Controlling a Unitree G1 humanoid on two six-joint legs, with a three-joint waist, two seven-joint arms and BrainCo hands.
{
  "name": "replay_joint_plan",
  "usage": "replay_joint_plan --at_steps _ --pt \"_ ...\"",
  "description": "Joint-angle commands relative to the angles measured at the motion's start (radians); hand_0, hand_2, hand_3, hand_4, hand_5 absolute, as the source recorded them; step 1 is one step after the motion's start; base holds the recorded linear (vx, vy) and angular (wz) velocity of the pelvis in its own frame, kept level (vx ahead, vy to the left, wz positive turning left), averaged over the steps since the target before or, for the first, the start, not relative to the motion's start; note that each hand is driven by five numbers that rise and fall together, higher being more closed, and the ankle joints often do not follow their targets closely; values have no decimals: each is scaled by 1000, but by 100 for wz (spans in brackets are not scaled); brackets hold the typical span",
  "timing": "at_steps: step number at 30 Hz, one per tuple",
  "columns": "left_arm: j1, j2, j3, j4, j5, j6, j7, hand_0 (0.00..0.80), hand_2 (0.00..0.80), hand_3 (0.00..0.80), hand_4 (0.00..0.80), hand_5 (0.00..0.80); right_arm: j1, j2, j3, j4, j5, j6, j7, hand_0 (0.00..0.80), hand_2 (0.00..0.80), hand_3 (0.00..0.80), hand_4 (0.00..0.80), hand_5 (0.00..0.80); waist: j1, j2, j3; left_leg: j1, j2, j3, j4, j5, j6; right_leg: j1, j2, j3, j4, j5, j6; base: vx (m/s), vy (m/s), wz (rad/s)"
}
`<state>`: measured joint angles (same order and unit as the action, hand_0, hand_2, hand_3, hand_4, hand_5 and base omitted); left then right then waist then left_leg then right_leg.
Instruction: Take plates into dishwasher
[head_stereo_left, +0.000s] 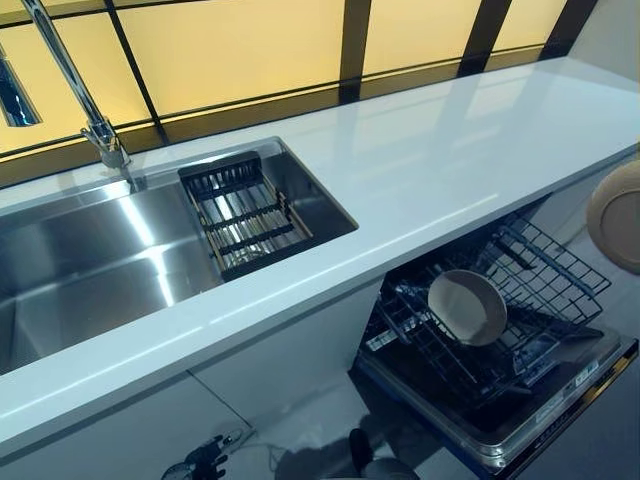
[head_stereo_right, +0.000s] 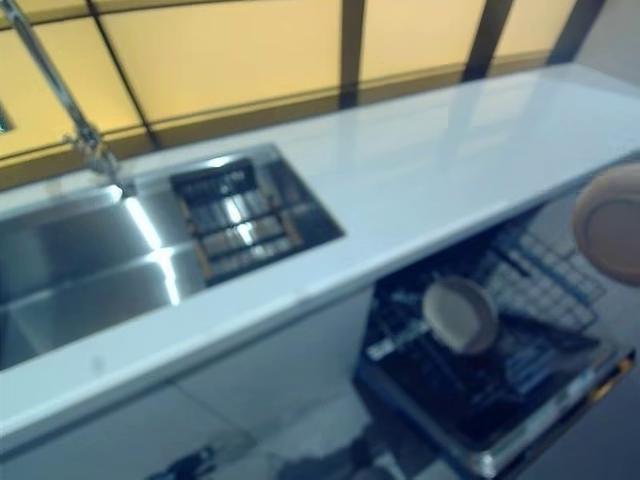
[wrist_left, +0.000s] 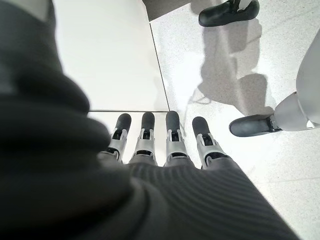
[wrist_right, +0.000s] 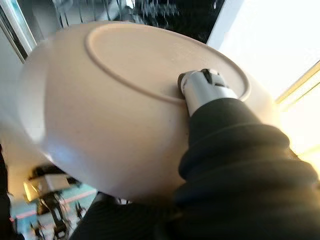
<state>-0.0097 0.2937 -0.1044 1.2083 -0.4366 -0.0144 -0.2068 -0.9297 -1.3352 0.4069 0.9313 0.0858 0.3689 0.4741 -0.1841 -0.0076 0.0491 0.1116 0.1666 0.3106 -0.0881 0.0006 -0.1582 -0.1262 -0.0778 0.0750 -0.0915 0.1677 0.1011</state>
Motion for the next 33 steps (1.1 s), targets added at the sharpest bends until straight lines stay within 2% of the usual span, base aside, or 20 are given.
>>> replay_joint_plan --at_steps 1,16,19,33 --pt "-55 64 -4 39 44 -17 -20 0 0 0 0 0 -46 42 -46 -19 44 19 1 800 800 800 800 800 -39 -65 52 59 34 -32 1 -26 11 47 -66 6 4 -36 75 -42 -1 -2" --pt "-70 46 -4 30 40 -14 -22 0 0 0 0 0 97 121 -149 -151 87 106 33 800 800 800 800 800 -63 -39 82 61 30 -41 1 -27 8 30 -70 19 4 -25 68 -11 4 -3" --pt "-75 47 0 32 41 -8 -22 0 0 0 0 0 108 142 -150 -197 107 139 16 800 800 800 800 800 -66 -37 86 57 27 -44 1 -26 7 27 -71 22 4 -23 67 0 0 0" --pt "-81 36 -3 26 28 -10 -14 0 0 0 0 0 142 235 -155 -298 97 203 7 800 800 800 800 800 -58 -36 95 51 23 -58 1 -21 9 27 -74 20 4 -21 64 -7 4 0"
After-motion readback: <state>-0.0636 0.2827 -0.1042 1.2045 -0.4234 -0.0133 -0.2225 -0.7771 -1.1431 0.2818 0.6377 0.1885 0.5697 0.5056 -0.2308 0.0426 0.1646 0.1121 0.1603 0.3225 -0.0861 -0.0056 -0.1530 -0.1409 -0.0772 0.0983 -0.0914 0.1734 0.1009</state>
